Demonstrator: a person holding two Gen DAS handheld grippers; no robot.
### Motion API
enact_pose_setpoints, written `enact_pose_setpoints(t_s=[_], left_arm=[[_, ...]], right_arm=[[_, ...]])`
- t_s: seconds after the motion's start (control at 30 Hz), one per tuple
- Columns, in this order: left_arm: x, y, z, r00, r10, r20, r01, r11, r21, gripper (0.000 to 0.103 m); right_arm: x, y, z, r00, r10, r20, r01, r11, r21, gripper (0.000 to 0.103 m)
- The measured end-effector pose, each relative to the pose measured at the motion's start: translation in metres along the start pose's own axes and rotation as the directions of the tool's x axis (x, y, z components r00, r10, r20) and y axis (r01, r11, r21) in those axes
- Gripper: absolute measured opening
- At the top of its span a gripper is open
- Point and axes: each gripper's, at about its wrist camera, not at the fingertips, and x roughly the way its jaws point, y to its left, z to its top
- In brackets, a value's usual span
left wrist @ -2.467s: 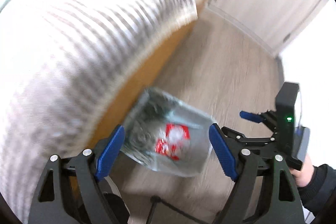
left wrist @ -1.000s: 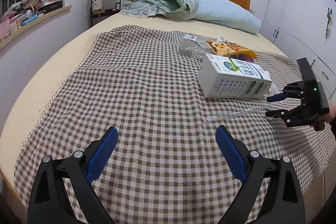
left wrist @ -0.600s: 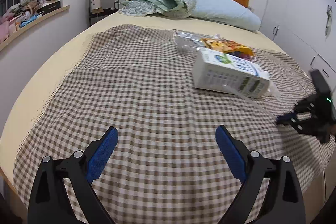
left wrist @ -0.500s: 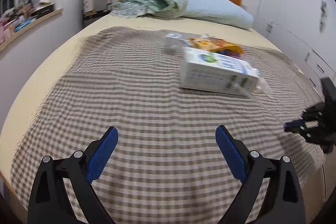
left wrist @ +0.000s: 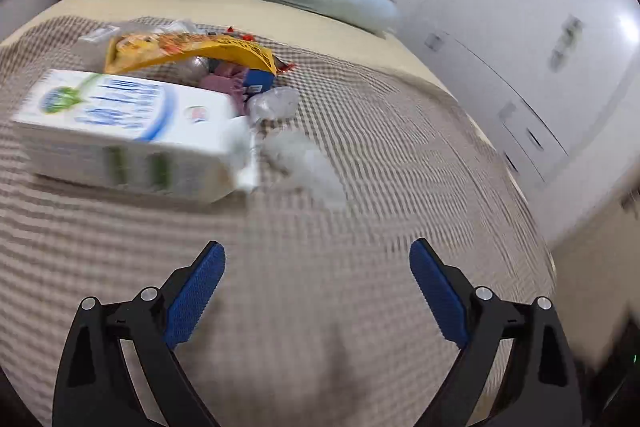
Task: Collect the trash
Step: 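Move both tools back toward the milk carton on the bed, then grasp the clear plastic bag with the left tool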
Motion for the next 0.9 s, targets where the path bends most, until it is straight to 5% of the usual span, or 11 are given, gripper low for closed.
enact_pose_setpoints(t_s=[0.1, 0.17, 0.23, 0.37, 0.47, 0.5, 0.53, 0.67, 0.8, 0.9], left_arm=[[0.049, -0.035, 0.009, 0.985, 0.141, 0.099, -0.141, 0.99, -0.01, 0.09], [0.081, -0.056, 0.016, 0.953, 0.269, 0.137, -0.276, 0.961, 0.036, 0.09], [0.113, -0.063, 0.026, 0.918, 0.38, 0.112, -0.387, 0.921, 0.048, 0.09], [0.156, -0.052, 0.042, 0.896, 0.443, -0.003, -0.443, 0.896, 0.007, 0.088], [0.176, -0.049, 0.043, 0.881, 0.47, -0.058, -0.466, 0.882, 0.066, 0.044], [0.176, -0.046, 0.042, 0.891, 0.447, -0.073, -0.444, 0.894, 0.057, 0.016], [0.174, -0.043, 0.041, 0.902, 0.422, -0.091, -0.419, 0.907, 0.051, 0.008], [0.134, -0.052, 0.032, 0.934, 0.35, -0.075, -0.343, 0.934, 0.098, 0.001], [0.067, -0.063, 0.011, 0.979, 0.186, -0.079, -0.173, 0.974, 0.146, 0.0], [0.019, -0.07, -0.012, 0.997, 0.042, -0.071, -0.028, 0.982, 0.189, 0.0]], right_arm=[[-0.004, -0.012, -0.008, 1.0, -0.01, 0.017, 0.009, 0.999, 0.04, 0.006], [-0.014, -0.028, -0.016, 1.0, -0.003, 0.029, 0.001, 0.997, 0.078, 0.006], [-0.023, -0.042, -0.022, 0.999, 0.011, 0.035, -0.014, 0.995, 0.099, 0.006], [-0.031, -0.056, -0.034, 1.0, 0.002, 0.024, -0.005, 0.993, 0.122, 0.006], [-0.026, -0.064, -0.039, 1.0, -0.024, -0.003, 0.025, 0.987, 0.161, 0.006], [-0.024, -0.065, -0.039, 0.999, -0.031, -0.015, 0.033, 0.985, 0.172, 0.006], [-0.02, -0.065, -0.039, 0.999, -0.038, -0.029, 0.043, 0.984, 0.175, 0.006], [-0.005, -0.064, -0.035, 0.997, -0.045, -0.062, 0.056, 0.981, 0.186, 0.006], [-0.01, -0.055, -0.032, 0.997, -0.026, -0.072, 0.039, 0.982, 0.186, 0.006], [-0.024, -0.046, -0.035, 0.997, -0.014, -0.077, 0.027, 0.984, 0.177, 0.006]])
